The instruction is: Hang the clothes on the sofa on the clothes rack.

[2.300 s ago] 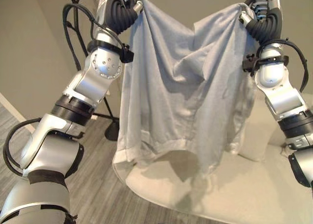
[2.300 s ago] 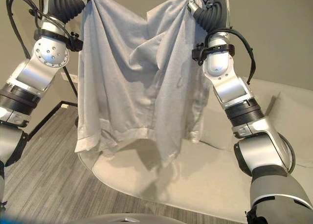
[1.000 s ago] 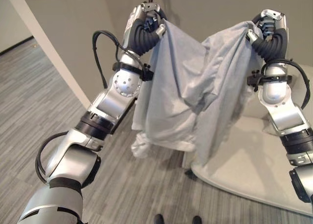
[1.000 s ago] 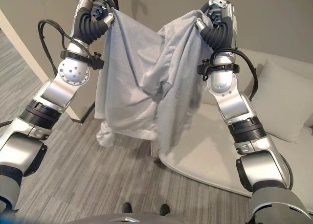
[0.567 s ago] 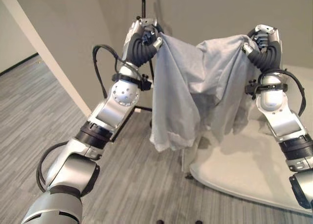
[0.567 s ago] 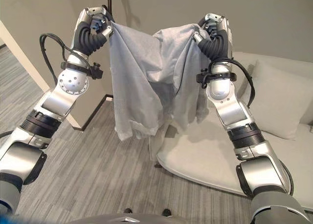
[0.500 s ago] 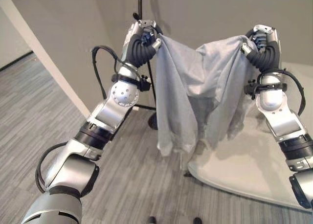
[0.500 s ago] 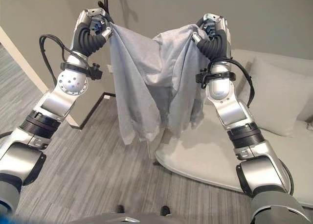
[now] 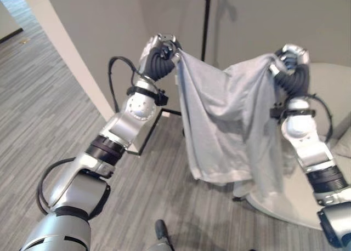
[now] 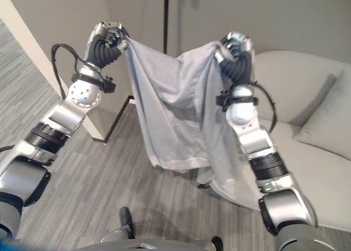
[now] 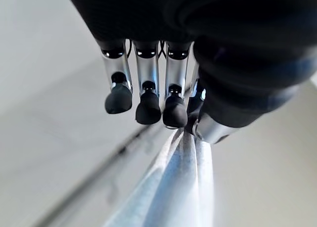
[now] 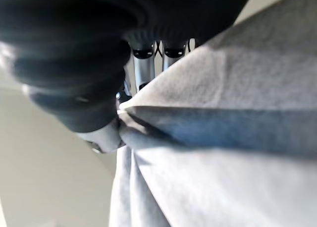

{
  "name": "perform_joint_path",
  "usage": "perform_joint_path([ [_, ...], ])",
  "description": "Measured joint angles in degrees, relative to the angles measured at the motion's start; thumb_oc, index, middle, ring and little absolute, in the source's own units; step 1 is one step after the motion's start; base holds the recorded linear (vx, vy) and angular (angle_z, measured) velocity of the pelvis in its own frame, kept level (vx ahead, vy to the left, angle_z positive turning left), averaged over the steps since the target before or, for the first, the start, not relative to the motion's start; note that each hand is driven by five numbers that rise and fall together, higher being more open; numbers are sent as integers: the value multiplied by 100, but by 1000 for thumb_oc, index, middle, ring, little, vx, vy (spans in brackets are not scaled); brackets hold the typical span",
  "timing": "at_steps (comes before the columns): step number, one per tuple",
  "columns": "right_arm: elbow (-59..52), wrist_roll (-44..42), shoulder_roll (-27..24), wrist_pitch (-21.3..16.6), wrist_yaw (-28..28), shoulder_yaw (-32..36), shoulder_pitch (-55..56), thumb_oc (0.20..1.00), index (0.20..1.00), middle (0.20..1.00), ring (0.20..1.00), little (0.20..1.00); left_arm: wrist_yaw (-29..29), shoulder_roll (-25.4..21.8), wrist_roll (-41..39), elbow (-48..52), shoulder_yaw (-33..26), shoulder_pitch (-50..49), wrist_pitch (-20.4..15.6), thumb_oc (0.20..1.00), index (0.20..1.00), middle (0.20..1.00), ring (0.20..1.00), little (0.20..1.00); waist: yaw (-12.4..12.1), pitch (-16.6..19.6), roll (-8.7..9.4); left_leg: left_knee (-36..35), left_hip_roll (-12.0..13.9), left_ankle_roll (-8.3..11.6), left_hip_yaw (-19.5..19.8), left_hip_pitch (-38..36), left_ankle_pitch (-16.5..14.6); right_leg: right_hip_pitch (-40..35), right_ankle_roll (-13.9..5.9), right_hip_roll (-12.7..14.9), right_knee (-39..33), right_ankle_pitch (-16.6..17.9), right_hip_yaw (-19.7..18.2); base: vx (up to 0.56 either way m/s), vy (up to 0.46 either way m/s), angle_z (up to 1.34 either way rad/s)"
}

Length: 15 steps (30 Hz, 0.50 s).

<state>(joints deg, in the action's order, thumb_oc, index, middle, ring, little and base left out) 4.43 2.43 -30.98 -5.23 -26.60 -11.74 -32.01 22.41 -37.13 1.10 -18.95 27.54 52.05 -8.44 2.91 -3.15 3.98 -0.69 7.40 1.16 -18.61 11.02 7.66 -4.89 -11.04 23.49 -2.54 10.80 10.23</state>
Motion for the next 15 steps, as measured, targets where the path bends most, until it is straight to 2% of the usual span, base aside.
perform_joint_path([
  [1,-27,1,44,11,-4,8,-7,200,200,200,200,200,2,-95,3,0,62,7,2,200,200,200,200,200,-31,39,103,0,-249,-24,-110,-104,-136,111,-67,104,273,588,153,407,539,-1],
  [2,-225,6,-14,39,-28,20,-14,200,200,200,200,200,-21,-126,20,-1,203,55,20,200,200,200,200,200,-74,35,-48,-69,-451,-195,-114,-236,-277,431,2,358,883,916,32,350,369,26],
  [3,-236,8,-74,40,-53,20,-21,200,200,200,200,200,-20,44,23,11,199,67,22,200,200,200,200,200,27,42,-85,-255,-658,-321,-3,-428,-319,519,101,534,1311,1065,-168,343,310,38],
  [4,-210,9,-131,43,-49,21,-5,200,200,200,200,200,-23,220,25,19,200,66,20,200,200,200,200,200,61,28,-116,-419,-769,-415,68,-616,-348,719,-51,589,1740,912,-480,266,187,56],
  [5,-171,16,-205,43,-38,23,-2,200,200,200,200,200,-20,366,26,20,197,55,22,200,200,200,200,200,94,18,-177,-458,-765,-499,168,-705,-407,784,-357,341,1755,291,-815,267,151,40],
  [6,-166,49,-253,42,-38,29,-24,200,200,200,200,200,-22,384,27,30,197,58,21,200,200,200,200,200,119,10,-204,-458,-762,-580,211,-757,-485,913,-389,152,1633,-163,-880,430,204,21],
  [7,-179,125,-252,26,-37,39,-73,200,200,200,200,200,-22,297,27,33,186,57,27,200,200,200,200,200,123,-5,-229,-459,-768,-627,203,-853,-603,1199,-422,-26,1413,-426,-678,423,169,-1],
  [8,-190,149,-274,15,-36,47,-69,200,200,200,200,200,-18,344,29,30,160,33,25,200,200,200,200,200,125,-28,-312,-458,-730,-647,236,-943,-806,1503,-333,-276,1166,-550,-459,470,152,-24],
  [10,-223,180,-299,-6,-41,65,-65,200,200,200,200,200,-24,397,32,-17,86,18,27,200,200,200,200,200,196,-180,-622,-459,-447,-594,226,-1129,-935,1975,-159,-1002,419,-585,-222,327,35,-15],
  [11,-227,206,-399,-6,-38,65,-62,200,200,200,200,200,-26,550,32,-92,46,28,26,200,200,200,200,200,275,-214,-679,-459,-400,-590,240,-1253,-1035,2316,-50,-1341,49,-429,-224,315,-3,29],
  [12,-236,216,-448,-9,-40,127,-55,200,200,200,200,200,-34,652,40,-144,24,22,26,200,200,200,200,200,426,-236,-637,-460,-476,-498,372,-1428,-1069,2540,5,-1468,-229,-215,-266,439,-95,84],
  [13,-243,221,-457,-23,-80,397,-56,200,200,200,200,200,-42,773,181,-154,1,-6,21,200,200,200,200,200,612,-240,-516,-462,-689,-235,547,-1838,-1311,2827,55,-1453,-323,-90,-379,509,-243,127],
  [14,-205,222,-460,-40,-125,581,-57,200,200,200,200,200,-78,867,230,-96,-114,-55,15,200,200,200,200,200,611,-217,-499,-486,-750,-58,766,-2209,-1625,2953,15,-1395,83,-299,-394,531,-312,123],
  [15,-168,222,-460,-46,-143,630,-37,200,200,200,200,200,-87,871,238,-46,-203,-62,13,200,200,200,200,200,606,-166,-448,-491,-746,123,898,-2374,-1775,2956,0,-1349,422,-584,-253,428,-296,76],
])
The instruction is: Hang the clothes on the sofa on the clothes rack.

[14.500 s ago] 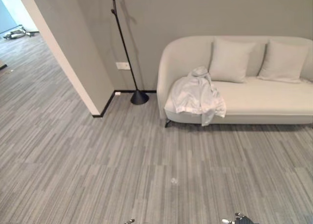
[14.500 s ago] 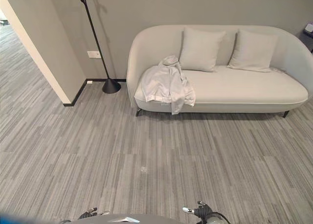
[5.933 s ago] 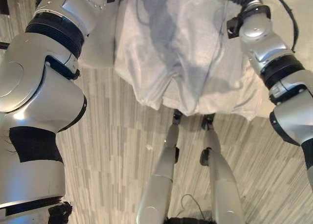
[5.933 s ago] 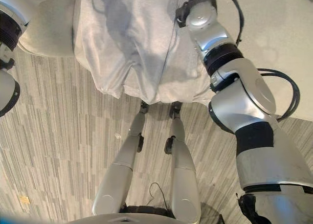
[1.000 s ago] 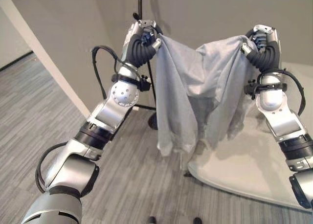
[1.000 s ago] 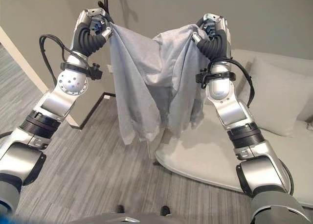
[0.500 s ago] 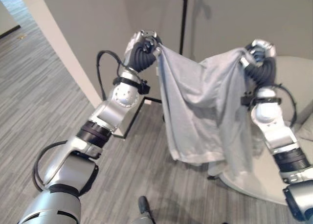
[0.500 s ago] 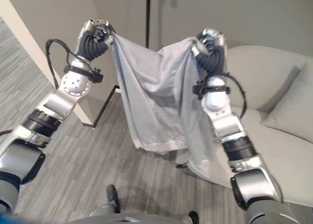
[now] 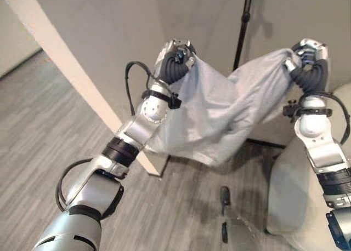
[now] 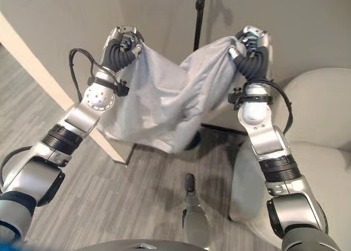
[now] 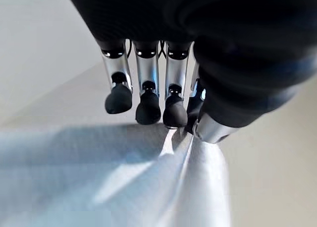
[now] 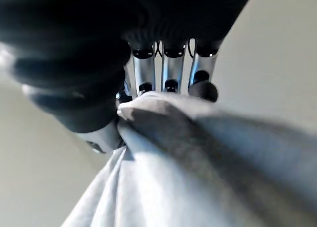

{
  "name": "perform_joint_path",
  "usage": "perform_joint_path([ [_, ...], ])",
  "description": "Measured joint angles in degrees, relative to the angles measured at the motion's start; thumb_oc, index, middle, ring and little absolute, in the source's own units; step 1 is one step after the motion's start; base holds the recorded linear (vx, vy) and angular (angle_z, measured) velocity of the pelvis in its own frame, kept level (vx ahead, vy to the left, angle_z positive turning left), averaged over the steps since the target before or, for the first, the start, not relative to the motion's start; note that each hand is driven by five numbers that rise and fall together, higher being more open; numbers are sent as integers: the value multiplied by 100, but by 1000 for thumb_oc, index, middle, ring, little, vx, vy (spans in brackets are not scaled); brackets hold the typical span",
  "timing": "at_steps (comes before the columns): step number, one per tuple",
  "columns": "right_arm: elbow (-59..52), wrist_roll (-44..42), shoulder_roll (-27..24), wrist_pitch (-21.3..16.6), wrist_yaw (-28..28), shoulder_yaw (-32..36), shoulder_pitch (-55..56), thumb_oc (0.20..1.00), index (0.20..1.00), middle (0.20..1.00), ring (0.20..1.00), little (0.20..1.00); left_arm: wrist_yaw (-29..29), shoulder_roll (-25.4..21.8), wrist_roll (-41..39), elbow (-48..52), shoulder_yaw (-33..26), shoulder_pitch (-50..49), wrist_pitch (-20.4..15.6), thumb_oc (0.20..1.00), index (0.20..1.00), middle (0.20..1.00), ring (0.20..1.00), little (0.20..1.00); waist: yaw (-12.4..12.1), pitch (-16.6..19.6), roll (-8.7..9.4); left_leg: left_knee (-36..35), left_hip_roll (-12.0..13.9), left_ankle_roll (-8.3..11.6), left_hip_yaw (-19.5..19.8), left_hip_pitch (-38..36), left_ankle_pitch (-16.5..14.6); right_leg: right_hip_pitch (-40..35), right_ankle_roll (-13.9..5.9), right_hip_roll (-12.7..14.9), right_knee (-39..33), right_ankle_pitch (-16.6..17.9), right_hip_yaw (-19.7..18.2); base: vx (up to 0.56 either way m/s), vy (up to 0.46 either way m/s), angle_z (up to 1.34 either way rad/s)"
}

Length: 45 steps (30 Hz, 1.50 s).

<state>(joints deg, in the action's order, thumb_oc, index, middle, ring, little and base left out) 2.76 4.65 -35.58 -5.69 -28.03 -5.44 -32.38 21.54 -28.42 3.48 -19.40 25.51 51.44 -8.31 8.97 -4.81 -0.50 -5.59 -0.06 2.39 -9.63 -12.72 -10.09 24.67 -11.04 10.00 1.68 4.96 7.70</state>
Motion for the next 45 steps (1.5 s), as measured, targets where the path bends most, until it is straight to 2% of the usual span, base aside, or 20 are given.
perform_joint_path([
  [1,33,3,-67,-1,6,24,12,200,200,200,200,200,-1,46,2,73,-117,-18,0,200,200,200,200,200,-71,47,-95,-4,165,181,54,-153,-153,-12,235,-63,175,362,201,494,-330,39],
  [2,60,2,-164,40,38,25,10,200,200,200,200,200,-20,78,3,221,-168,30,-2,200,200,200,200,200,-155,78,-344,35,569,280,-42,-265,-106,24,566,-413,494,665,470,516,-365,16],
  [3,60,2,-163,39,91,25,-15,200,200,200,200,200,-36,94,4,277,-171,30,-6,200,200,200,200,200,-155,81,-349,125,771,338,-182,-283,97,7,961,-598,647,485,540,511,-362,6],
  [5,15,4,-164,27,110,27,-127,200,200,200,200,200,-88,115,4,300,-167,-62,-3,200,200,200,200,200,-93,60,-313,447,1092,446,-222,-385,476,-411,1366,-845,860,-66,589,396,-333,0],
  [6,-9,4,-164,20,112,26,-132,200,200,200,200,200,-116,115,4,348,-168,-64,-3,200,200,200,200,200,-51,41,-283,370,1076,492,-218,-369,484,-640,1351,-881,809,-202,597,426,-419,4],
  [7,19,3,-163,10,119,8,-176,200,200,200,200,200,-144,121,1,403,-169,-52,-4,200,200,200,200,200,-52,33,-319,554,1063,605,-149,-255,957,-870,1297,-967,705,-423,699,403,-430,-7],
  [8,60,2,-92,7,119,-34,-176,200,200,200,200,200,-160,134,2,463,-157,-80,-10,200,200,200,200,200,-99,46,-259,956,1188,798,-149,-255,1100,-1134,1189,-983,562,-524,815,243,-275,-10],
  [10,-195,0,-212,-56,167,-35,-159,200,200,200,200,200,-159,225,0,629,-197,-86,-76,200,200,200,200,200,-123,132,-200,1775,1352,859,110,55,1241,-1555,1173,-1130,184,-519,798,219,-222,1],
  [13,-451,-2,-265,-247,169,-21,-172,200,200,200,200,200,-160,177,-1,784,-350,-82,-120,200,200,200,200,200,-101,239,-148,2500,1514,938,252,381,1290,-1828,1622,-1267,80,-517,799,162,-183,11],
  [15,-468,-7,-280,-248,179,-14,-158,200,200,200,200,200,-160,180,-8,791,-432,-116,-112,200,200,200,200,200,7,215,-104,2983,1600,965,201,784,1268,-1980,1689,-1260,50,-543,848,99,-98,19],
  [17,-469,-7,-286,-246,198,-11,-78,200,200,200,200,200,-168,175,-13,797,-451,-204,-106,200,200,200,200,200,74,186,47,2878,1563,972,56,1095,1213,-2225,1724,-1187,-85,-577,745,145,-61,19],
  [19,-497,-6,-271,-244,209,-20,-67,200,200,200,200,200,-177,167,-12,814,-462,-252,-105,200,200,200,200,200,3,147,122,2468,1456,998,-110,1349,1091,-2392,1708,-1146,-194,-589,693,97,8,-16],
  [20,-507,-3,-204,-247,233,-24,-99,200,200,200,200,200,-174,166,-12,873,-501,-337,-111,200,200,200,200,200,-155,84,271,1516,1052,903,-53,1422,846,-2538,1668,-1035,-366,-554,404,19,25,-44],
  [23,-440,-2,-135,-256,240,-48,-116,200,200,200,200,200,-174,134,-10,896,-509,-431,-111,200,200,200,200,200,-286,73,268,509,666,614,9,1977,1096,-2602,1581,-1021,-391,-551,377,79,38,-42],
  [24,-454,8,-113,-244,262,-54,10,200,200,200,200,200,-173,106,-9,962,-512,-493,-107,200,200,200,200,200,-298,67,243,575,694,297,-70,2207,1330,-2771,1550,-1159,-529,-572,415,183,75,-56],
  [26,-469,39,-73,-245,286,-52,124,200,200,200,200,200,-173,98,-2,993,-505,-506,-111,200,200,200,200,200,-183,118,157,620,665,129,-60,2100,1453,-3006,1495,-1237,-655,-606,392,158,62,-34],
  [30,-669,61,-104,-249,307,17,160,200,200,200,200,200,-198,121,6,1150,-495,-512,-115,200,200,200,200,200,38,258,-95,19,556,60,-51,1294,1585,-3192,1189,-1179,-697,-671,286,94,69,-8],
  [34,-704,121,41,-248,353,6,259,200,200,200,200,200,-238,120,6,1250,-485,-632,-112,200,200,200,200,200,-106,264,-88,21,233,-150,-64,1152,1542,-3216,914,-816,-478,-776,269,51,62,4],
  [41,-697,161,141,-246,359,11,342,200,200,200,200,200,-262,26,5,1256,-509,-668,-111,200,200,200,200,200,-166,270,-96,8,73,-256,-68,1154,1446,-3237,733,-655,-572,-757,182,18,63,-2],
  [45,-881,162,137,-249,382,140,1051,200,200,200,200,200,-301,18,10,1694,-593,-1117,-121,200,200,200,200,200,-133,423,-324,-14,79,-205,-225,1160,1392,-3127,701,-636,-556,-697,2,-31,131,-22],
])
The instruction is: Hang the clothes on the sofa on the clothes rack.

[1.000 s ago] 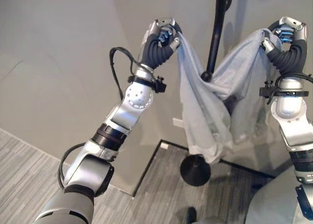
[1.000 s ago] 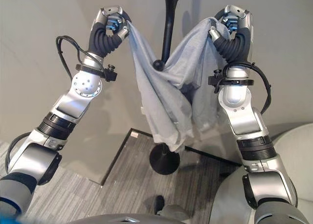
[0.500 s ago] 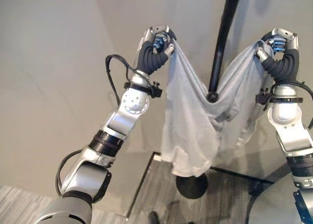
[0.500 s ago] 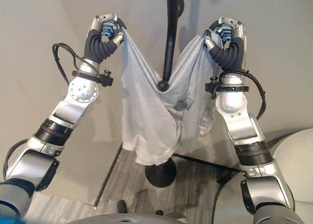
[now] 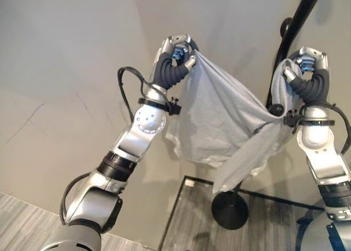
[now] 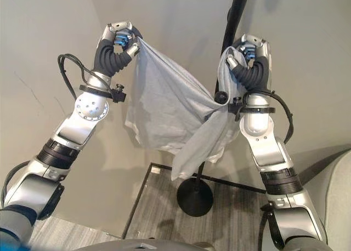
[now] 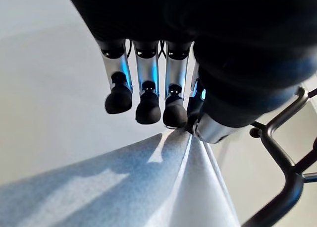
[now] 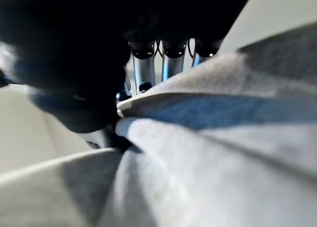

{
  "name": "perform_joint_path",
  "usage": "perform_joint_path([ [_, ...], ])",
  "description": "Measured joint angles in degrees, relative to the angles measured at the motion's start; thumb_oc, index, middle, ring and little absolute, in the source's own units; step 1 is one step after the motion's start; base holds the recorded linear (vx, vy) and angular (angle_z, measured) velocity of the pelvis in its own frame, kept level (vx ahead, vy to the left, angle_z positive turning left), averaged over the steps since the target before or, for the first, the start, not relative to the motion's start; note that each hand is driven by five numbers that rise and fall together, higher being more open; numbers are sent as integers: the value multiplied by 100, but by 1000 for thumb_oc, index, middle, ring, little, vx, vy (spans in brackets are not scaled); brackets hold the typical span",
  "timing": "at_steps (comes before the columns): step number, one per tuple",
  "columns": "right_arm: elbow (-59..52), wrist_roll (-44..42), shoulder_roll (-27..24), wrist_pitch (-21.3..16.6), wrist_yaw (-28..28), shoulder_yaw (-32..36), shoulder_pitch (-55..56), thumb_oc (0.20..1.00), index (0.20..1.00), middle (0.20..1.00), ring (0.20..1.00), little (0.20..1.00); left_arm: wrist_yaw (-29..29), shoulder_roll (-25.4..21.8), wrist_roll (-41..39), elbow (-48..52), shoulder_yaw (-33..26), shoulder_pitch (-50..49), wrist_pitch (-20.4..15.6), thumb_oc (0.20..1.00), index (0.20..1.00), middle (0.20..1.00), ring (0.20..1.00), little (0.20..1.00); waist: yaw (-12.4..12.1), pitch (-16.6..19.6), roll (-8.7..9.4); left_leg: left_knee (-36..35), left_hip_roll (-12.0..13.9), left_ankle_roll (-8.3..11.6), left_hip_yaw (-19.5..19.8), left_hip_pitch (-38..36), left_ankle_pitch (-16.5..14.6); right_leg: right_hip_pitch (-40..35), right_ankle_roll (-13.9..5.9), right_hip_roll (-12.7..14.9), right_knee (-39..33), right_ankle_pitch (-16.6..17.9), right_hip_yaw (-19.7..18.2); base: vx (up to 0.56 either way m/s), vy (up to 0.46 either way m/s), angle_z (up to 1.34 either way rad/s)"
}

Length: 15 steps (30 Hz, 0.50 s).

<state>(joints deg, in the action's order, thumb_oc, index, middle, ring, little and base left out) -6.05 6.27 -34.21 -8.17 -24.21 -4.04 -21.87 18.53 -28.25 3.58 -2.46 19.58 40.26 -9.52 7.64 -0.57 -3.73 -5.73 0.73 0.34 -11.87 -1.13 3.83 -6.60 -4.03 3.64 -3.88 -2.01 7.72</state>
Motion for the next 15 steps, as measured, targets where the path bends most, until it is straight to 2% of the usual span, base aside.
perform_joint_path([
  [4,-49,2,3,5,163,162,585,200,200,200,200,200,-109,0,3,67,-36,-336,5,200,200,200,200,200,14,12,-27,9,4,-29,-114,14,-16,190,-60,7,182,-34,-136,-113,111,-22],
  [7,-48,63,53,10,226,173,812,200,200,200,200,200,-145,-2,3,99,-89,-513,5,200,200,200,200,200,16,-123,-8,32,3,-131,-335,56,-32,723,-219,63,1014,-293,-350,-108,22,-39],
  [9,-48,67,128,15,235,196,834,200,200,200,200,200,-176,-45,11,110,-127,-570,7,200,200,200,200,200,61,-241,81,34,-26,-167,-466,50,-20,936,-348,147,1382,-477,-500,-56,-134,-31],
  [10,-50,75,194,11,234,206,814,200,200,200,200,200,-210,-95,24,124,-173,-595,12,200,200,200,200,200,44,-327,118,34,11,-231,-525,9,-22,994,-394,261,1531,-671,-443,-41,-178,-38],
  [12,-50,169,147,8,243,209,779,200,200,200,200,200,-262,-111,56,135,-202,-594,12,200,200,200,200,200,-63,-392,95,24,12,-304,-652,20,-93,1147,-468,759,1705,-680,-279,-23,-158,-32],
  [14,-67,209,165,5,270,224,764,200,200,200,200,200,-298,-187,138,189,-224,-595,8,200,200,200,200,200,-122,-441,134,3,-15,-234,-654,16,-116,1109,-705,1383,1347,-428,-164,47,-204,-15],
  [15,-144,260,167,5,362,227,802,200,200,200,200,200,-338,-370,177,322,-308,-632,4,200,200,200,200,200,-171,-464,251,1,0,-120,-644,21,-80,921,-892,1666,773,-135,-172,78,-208,-5],
])
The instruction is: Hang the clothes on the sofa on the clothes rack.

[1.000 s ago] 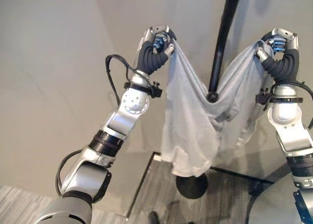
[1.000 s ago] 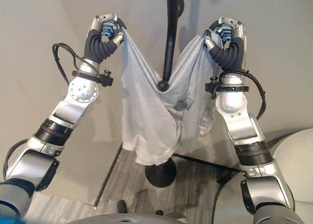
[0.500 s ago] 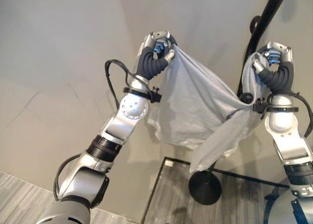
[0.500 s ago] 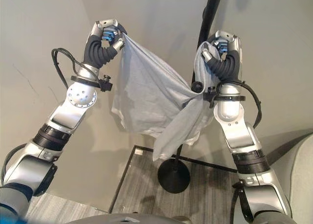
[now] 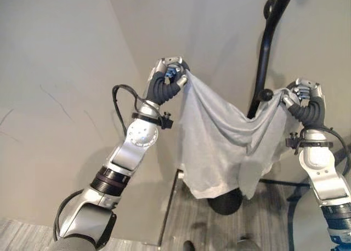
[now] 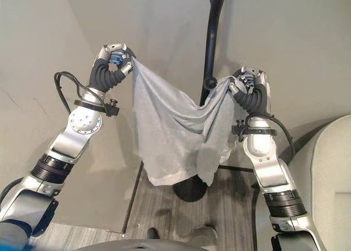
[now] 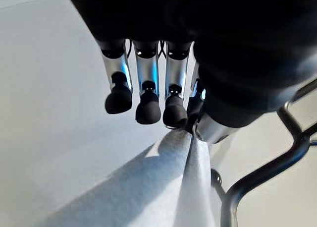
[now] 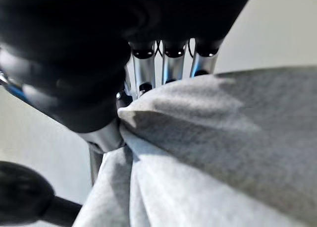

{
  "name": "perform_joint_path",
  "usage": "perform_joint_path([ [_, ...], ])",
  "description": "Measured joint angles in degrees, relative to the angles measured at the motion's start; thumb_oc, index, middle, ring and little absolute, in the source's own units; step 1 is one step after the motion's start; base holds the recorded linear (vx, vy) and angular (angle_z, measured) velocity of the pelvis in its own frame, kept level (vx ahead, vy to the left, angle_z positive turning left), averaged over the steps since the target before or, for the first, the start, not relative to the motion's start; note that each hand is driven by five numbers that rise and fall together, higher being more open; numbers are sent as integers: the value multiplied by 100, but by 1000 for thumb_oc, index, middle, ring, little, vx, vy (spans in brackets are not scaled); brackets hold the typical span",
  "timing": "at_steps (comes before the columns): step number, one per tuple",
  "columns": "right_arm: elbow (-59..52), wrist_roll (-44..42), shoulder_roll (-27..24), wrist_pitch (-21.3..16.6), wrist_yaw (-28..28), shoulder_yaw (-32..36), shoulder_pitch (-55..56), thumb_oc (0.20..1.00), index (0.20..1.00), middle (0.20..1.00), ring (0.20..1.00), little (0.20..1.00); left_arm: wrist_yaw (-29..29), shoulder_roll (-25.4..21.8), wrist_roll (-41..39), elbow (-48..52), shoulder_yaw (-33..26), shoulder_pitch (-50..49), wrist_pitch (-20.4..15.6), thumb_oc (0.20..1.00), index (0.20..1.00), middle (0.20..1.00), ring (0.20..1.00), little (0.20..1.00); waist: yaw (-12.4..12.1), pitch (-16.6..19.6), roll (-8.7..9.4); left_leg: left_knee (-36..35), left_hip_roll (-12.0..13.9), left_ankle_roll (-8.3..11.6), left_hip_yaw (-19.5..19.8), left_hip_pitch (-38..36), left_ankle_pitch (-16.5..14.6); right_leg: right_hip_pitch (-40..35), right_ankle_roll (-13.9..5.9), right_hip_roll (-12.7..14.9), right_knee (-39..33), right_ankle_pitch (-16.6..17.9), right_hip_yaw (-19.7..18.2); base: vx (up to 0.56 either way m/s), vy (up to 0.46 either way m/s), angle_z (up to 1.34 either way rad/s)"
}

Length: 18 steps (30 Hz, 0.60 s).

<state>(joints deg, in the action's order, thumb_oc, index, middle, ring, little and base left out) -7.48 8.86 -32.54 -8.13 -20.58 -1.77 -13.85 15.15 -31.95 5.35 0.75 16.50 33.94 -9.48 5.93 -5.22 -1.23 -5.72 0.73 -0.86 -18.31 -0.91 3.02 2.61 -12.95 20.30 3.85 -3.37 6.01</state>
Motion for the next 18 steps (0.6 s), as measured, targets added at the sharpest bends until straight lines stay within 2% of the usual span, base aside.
perform_joint_path([
  [1,0,0,0,0,0,0,0,200,200,200,200,200,0,0,0,0,0,0,0,200,200,200,200,200,0,0,0,0,0,0,0,0,0,0,0,0,0,0,0,72,-223,5],
  [2,-193,25,100,-8,80,60,192,200,200,200,200,200,-27,-237,1,345,-406,-330,-5,200,200,200,200,200,-30,136,366,-1,-3,206,13,-3,47,-362,-197,-7,-855,359,-1,46,-136,14],
  [3,-230,29,183,-14,96,133,241,200,200,200,200,200,-23,-254,1,427,-534,-455,-25,200,200,200,200,200,-24,191,470,-2,24,307,57,-13,76,-443,-195,-83,-969,663,-107,54,-179,28],
  [4,-310,32,204,-12,119,248,345,200,200,200,200,200,-26,-176,-1,532,-594,-643,-36,200,200,200,200,200,4,213,359,-2,194,418,154,-25,93,-490,-218,-256,-974,734,-23,32,-154,17],
  [6,-524,38,189,-14,123,423,544,200,200,200,200,200,-42,-131,-2,853,-637,-1008,-103,200,200,200,200,200,-45,293,132,0,481,544,159,-30,166,-500,-43,-606,-971,709,7,3,-122,-4],
  [9,-759,131,118,-16,145,630,649,200,200,200,200,200,-82,116,-3,1073,-670,-1197,-178,200,200,200,200,200,6,419,-68,6,773,572,182,-39,203,-507,127,-919,-947,678,38,10,-91,-9],
  [14,-1270,241,37,-294,213,1064,749,200,200,200,200,200,-190,124,-5,1335,-876,-1296,-250,200,200,200,200,200,183,429,-75,31,837,643,194,-140,236,-611,175,-988,-948,651,79,6,-25,-1],
  [18,-1285,236,78,-456,215,1287,877,200,200,200,200,200,-208,92,-63,1669,-1151,-1576,-306,200,200,200,200,200,171,430,-74,-1,821,732,227,-183,169,-674,184,-958,-955,628,106,10,0,3],
])
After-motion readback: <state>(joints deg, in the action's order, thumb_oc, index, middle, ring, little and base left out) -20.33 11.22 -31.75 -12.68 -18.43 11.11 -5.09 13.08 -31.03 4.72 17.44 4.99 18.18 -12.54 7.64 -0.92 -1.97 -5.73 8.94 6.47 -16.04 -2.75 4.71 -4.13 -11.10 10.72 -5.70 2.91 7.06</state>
